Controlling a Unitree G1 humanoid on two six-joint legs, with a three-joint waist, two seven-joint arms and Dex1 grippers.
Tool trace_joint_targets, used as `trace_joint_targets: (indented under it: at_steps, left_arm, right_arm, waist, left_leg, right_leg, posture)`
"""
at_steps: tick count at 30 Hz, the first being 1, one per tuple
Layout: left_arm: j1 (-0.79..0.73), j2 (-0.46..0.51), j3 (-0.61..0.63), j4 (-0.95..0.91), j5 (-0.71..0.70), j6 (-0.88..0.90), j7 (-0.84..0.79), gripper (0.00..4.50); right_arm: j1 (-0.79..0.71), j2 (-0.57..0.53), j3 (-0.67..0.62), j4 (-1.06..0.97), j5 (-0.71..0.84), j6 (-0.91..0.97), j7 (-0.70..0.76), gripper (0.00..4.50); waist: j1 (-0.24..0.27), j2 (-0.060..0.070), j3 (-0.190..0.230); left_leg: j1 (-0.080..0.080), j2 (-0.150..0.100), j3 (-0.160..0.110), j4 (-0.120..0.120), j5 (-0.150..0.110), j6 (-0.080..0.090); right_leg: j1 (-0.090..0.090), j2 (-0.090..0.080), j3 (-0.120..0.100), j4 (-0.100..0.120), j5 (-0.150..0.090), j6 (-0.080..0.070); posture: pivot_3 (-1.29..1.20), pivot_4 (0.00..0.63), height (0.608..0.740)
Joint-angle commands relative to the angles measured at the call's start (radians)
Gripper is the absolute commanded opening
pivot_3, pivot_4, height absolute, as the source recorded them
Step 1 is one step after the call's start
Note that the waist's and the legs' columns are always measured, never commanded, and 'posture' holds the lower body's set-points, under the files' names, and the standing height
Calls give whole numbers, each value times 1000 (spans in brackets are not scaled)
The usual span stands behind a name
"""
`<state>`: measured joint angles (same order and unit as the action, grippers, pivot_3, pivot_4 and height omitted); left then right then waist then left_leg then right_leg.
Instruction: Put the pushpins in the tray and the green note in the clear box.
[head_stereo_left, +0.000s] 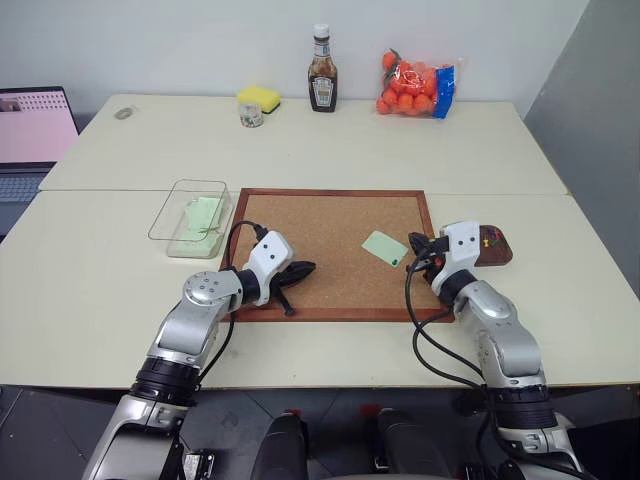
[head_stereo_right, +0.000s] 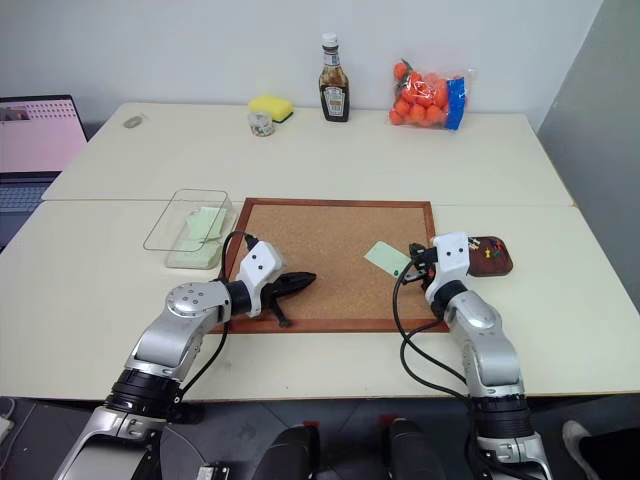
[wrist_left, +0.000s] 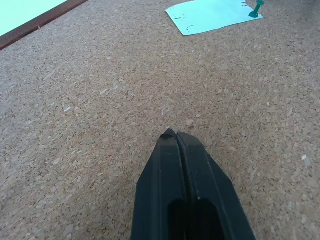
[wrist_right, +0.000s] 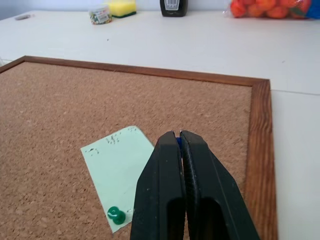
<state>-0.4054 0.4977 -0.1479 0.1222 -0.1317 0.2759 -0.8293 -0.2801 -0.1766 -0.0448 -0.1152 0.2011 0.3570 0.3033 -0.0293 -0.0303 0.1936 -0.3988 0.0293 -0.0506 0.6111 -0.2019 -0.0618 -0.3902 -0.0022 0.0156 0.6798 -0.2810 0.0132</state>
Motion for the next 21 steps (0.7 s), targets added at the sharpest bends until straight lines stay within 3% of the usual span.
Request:
trace_joint_targets:
  at_steps: [1, 9, 20, 21]
  left_arm:
    - [16, 1, -20, -6, 15, 6, -7, 0]
    - [16, -4, -25, 7, 17, -5, -8, 0]
    - [9, -13, -33, 22, 25, -20, -13, 0]
    - [8, -13, -32, 23, 26, -20, -14, 0]
  right_arm:
    - [10, -29, -61, -81, 35, -4, -4, 27]
    - [53, -161, -178, -81, -7, 92, -65, 27]
    - [-8, -219, -217, 41, -9, 166, -100, 27]
    - [-11, -218, -218, 45, -6, 168, -99, 239]
  waist:
    - [0, 0, 0]
    - [1, 0, 0]
    - [2, 1, -1]
    - [2, 1, -1]
  left_leg:
    - [0, 0, 0, 0, 0, 0]
    - [0, 0, 0, 0, 0, 0]
    - [0, -1, 1, 0, 0, 0]
    - [0, -1, 1, 0, 0, 0]
  right_leg:
    - [0, 0, 0, 0, 0, 0]
    - [0, 0, 0, 0, 0, 0]
    - [0, 0, 1, 0, 0, 0]
    - [0, 0, 0, 0, 0, 0]
  posture:
    - [0, 150, 740]
    - [0, 150, 740]
    - [0, 150, 740]
    - [0, 150, 740]
